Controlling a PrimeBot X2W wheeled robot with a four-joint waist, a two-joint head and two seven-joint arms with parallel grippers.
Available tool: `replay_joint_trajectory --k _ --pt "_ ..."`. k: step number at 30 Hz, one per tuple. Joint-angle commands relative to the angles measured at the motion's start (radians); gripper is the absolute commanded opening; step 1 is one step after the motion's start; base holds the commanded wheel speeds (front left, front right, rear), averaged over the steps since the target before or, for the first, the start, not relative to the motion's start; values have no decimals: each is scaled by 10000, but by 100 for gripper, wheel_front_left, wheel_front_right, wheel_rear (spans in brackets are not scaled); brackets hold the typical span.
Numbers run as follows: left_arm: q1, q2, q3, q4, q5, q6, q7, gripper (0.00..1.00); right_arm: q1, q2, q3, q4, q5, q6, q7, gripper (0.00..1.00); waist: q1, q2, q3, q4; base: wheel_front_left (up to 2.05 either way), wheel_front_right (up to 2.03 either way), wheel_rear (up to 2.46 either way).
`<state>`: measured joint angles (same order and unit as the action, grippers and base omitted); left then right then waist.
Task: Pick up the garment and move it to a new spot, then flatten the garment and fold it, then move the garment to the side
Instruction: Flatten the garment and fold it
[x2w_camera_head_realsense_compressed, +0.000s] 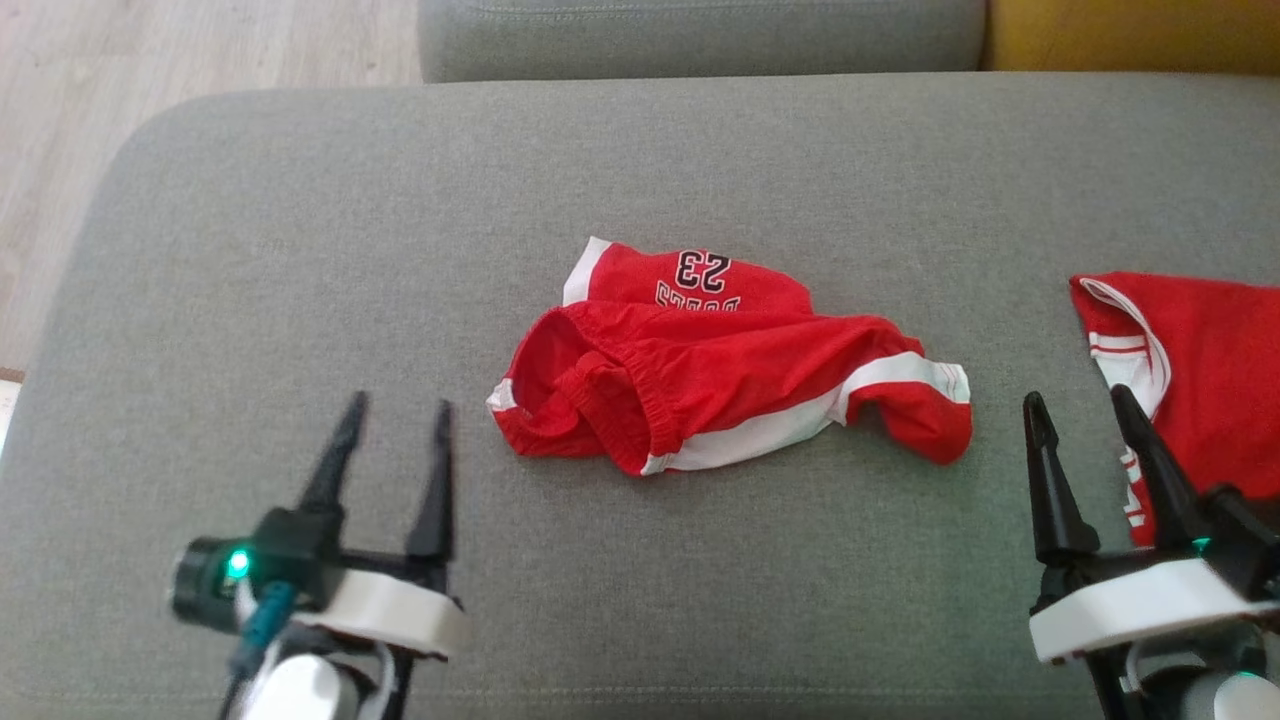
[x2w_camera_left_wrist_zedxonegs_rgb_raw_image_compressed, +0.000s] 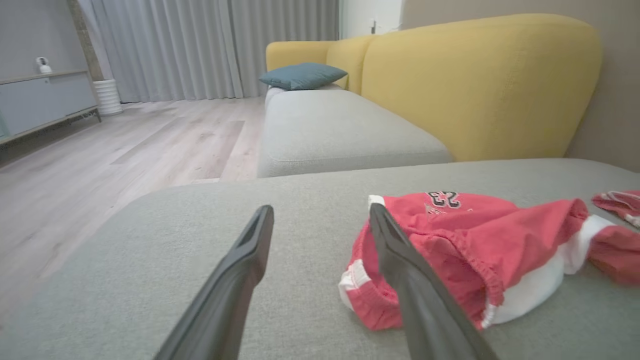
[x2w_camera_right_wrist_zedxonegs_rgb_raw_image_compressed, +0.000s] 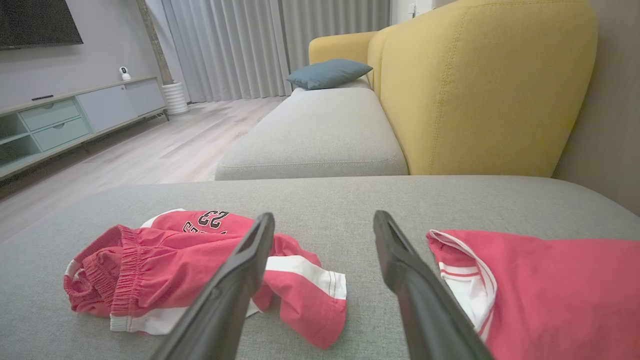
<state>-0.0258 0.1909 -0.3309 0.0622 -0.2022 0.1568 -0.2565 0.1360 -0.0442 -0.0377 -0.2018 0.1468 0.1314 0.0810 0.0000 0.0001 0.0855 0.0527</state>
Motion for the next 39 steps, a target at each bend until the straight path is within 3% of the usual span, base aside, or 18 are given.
replay_joint_trajectory --k 1,6,14,24,25,27,32,39 --pt "-581 170 77 -320 187 -171 -50 100 -285 -60 243 -396 32 -7 54 100 0 -1 90 -15 0 0 0" --pt "-1064 -78 -658 -178 215 -735 270 100 -388 -60 310 -417 11 -7 88 100 0 -1 387 -38 0 0 0" --pt "-2042 -676 -1794 1028 -140 -1792 1633 100 -750 -60 492 -364 39 -7 68 100 0 -1 1186 -463 0 0 0" --pt "-2906 -791 -2125 2487 -329 -2239 2025 100 -1066 -60 438 -104 182 -7 -92 100 0 -1 1989 -1012 0 0 0" --pt "-2982 -782 -2127 2600 -334 -2256 2003 96 -1091 -60 414 -74 185 -7 -104 100 0 -1 2044 -1040 0 0 0" --pt "-3102 -775 -2157 2855 -404 -2326 2069 0 -1142 -60 358 12 240 -7 -84 100 0 -1 2114 -1083 0 0 0" --pt "-3327 -786 -2200 3175 -498 -2399 1998 0 -1393 -164 305 500 244 -7 315 100 0 -1 2223 -1061 0 0 0" --pt "-3615 -880 -2301 3372 -531 -2401 1674 0 -2565 -969 942 1654 925 -7 1221 100 0 -1 2479 -726 0 0 0"
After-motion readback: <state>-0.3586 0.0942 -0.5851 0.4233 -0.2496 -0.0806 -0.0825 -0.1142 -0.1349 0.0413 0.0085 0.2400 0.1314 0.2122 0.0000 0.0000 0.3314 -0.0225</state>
